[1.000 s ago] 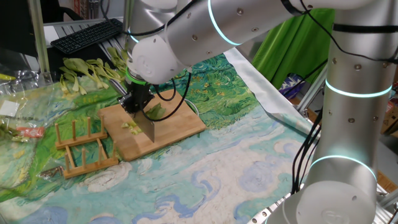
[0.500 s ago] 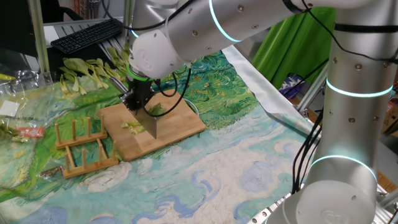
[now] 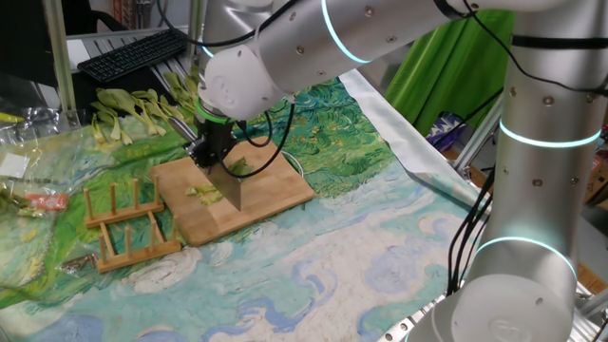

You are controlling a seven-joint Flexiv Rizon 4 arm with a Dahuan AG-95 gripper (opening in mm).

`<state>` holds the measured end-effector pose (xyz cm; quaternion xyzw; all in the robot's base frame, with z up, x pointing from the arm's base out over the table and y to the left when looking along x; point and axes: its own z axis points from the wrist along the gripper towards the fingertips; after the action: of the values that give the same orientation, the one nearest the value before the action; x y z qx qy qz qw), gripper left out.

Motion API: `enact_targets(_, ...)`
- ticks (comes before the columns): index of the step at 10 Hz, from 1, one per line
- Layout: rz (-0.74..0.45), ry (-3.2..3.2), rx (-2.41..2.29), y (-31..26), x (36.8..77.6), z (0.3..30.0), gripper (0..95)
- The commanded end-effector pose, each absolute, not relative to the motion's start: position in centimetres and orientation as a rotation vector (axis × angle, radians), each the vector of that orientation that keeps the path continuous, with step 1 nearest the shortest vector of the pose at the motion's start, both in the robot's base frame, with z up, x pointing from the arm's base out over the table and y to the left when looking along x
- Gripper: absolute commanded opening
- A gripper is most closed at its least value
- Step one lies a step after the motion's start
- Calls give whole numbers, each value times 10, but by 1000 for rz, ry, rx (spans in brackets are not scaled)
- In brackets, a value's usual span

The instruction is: Chop the pakchoi

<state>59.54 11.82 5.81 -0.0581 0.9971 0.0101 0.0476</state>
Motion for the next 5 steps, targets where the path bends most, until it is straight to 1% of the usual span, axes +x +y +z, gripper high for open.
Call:
enact_targets(1,29,3040,-171,118,596,59,0)
enact_targets(5,28,3041,-176,114,599,60,0)
